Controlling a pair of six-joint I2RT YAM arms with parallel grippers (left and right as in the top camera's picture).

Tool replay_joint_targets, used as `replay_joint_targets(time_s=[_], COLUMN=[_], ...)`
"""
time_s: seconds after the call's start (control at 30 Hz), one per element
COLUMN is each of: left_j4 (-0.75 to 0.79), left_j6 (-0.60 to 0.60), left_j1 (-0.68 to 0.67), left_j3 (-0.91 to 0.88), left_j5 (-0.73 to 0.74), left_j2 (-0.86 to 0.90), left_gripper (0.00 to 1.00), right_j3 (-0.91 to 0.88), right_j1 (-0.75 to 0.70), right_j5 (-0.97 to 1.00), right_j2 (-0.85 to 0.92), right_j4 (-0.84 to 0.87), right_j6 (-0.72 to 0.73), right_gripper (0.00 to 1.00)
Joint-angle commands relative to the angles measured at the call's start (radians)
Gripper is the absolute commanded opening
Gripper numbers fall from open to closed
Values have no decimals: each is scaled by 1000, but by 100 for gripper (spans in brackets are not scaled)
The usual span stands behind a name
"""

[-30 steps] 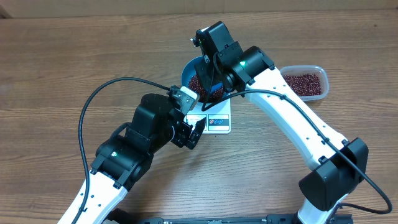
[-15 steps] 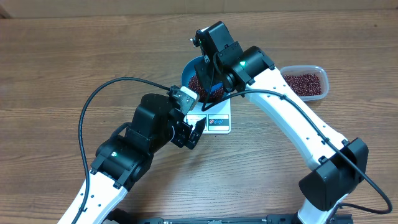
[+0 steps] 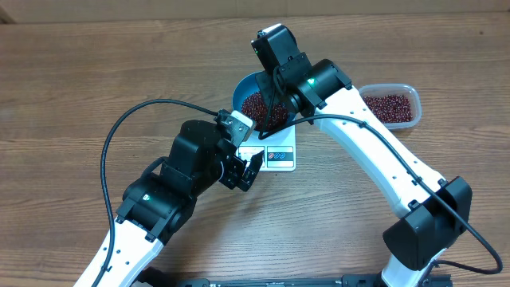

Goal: Scoop item into bowl and weigh 150g on scale
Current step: 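Lower the scoop deeper into the bowl and tip out remaining beans, then move the empty scoop from the bowl to the clear bean tub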

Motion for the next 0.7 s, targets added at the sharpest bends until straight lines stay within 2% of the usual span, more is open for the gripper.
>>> replay_joint_targets(time_s=[0.0, 0.43, 0.67], left_j4=[2, 2, 2], left_j6=[-6, -6, -6], left_j1=[2, 2, 2], left_j3=[-5, -5, -5], left_j5=[0, 0, 0], left_j2=[4, 4, 4], left_gripper=[100, 100, 99], right_j3=[38, 38, 38], right_j1=[26, 39, 39], right_j5=[52, 148, 54], right_j2=[-47, -47, -47], right_j4=[-13, -27, -31], right_j6=[4, 5, 20], right_gripper=[4, 4, 4])
